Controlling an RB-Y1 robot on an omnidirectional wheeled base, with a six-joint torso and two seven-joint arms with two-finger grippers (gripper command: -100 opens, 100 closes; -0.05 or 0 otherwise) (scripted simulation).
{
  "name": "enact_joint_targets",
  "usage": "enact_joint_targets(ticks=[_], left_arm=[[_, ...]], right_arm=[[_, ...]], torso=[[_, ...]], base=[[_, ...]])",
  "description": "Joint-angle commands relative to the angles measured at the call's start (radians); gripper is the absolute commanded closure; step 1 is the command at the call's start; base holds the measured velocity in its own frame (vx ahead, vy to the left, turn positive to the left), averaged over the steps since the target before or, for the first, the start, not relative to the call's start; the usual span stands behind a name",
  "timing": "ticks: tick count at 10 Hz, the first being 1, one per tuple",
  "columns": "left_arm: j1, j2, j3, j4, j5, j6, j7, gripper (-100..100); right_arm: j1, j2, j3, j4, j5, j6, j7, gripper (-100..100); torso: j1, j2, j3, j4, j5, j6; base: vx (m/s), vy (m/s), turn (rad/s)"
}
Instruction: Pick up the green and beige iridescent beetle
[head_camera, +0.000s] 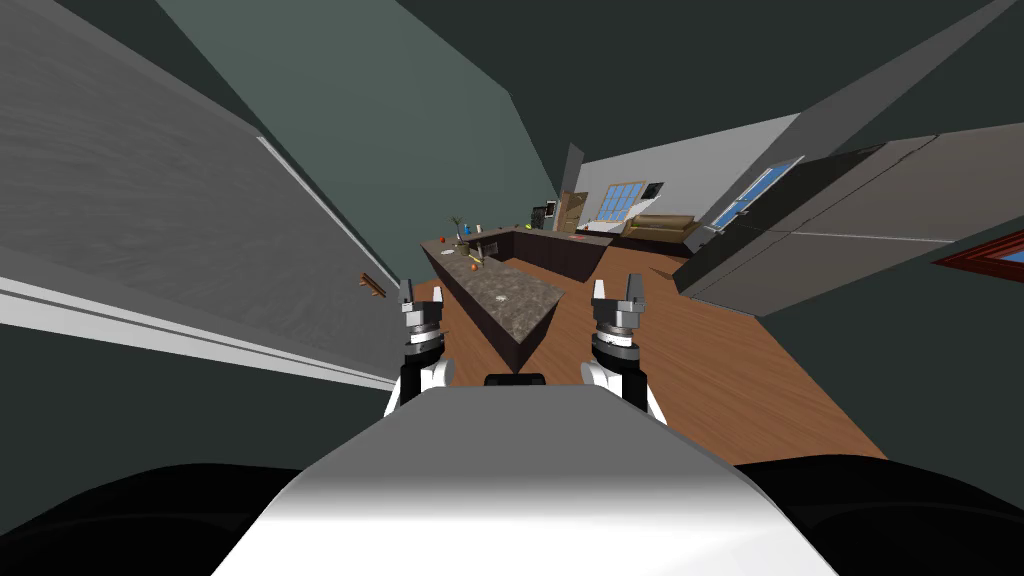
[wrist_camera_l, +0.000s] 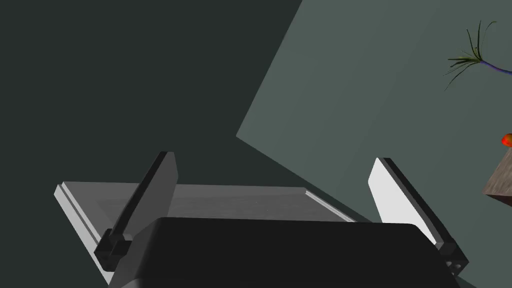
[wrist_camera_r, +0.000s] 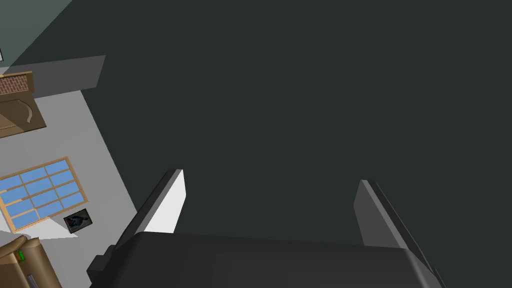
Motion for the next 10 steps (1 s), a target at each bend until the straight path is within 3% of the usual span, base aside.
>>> enact_joint_targets(ticks=[1,4,7,8,10], left_arm=[[-0.018,0.035,0.000,0.021,0.009,0.019,0.004,-100],[-0.066,0.088,0.000,0.079,0.030,0.070,0.013,-100],[-0.143,0.139,0.002,0.166,0.060,0.147,0.024,-100],[-0.147,0.139,0.002,0.173,0.060,0.151,0.024,-100],[-0.218,0.170,0.005,0.249,0.085,0.211,0.032,-100]], right_arm=[[0.000,0.000,0.000,0.000,0.000,0.000,0.000,0],[0.000,0.000,0.000,0.000,0.000,0.000,0.000,0],[0.000,0.000,0.000,0.000,0.000,0.000,0.000,0],[0.000,0.000,0.000,0.000,0.000,0.000,0.000,0],[0.000,0.000,0.000,0.000,0.000,0.000,0.000,0]], torso=[[0.000,0.000,0.000,0.000,0.000,0.000],[-0.002,0.001,0.000,0.000,0.000,0.000],[-0.002,0.001,0.000,0.000,0.000,0.000],[-0.001,0.001,0.000,0.000,0.000,0.000],[-0.001,0.000,0.000,0.000,0.000,0.000]], base=[[-0.011,-0.018,-0.010],[-0.016,-0.035,-0.013],[-0.021,-0.026,-0.026],[-0.016,-0.018,-0.010],[-0.012,-0.015,-0.029]])
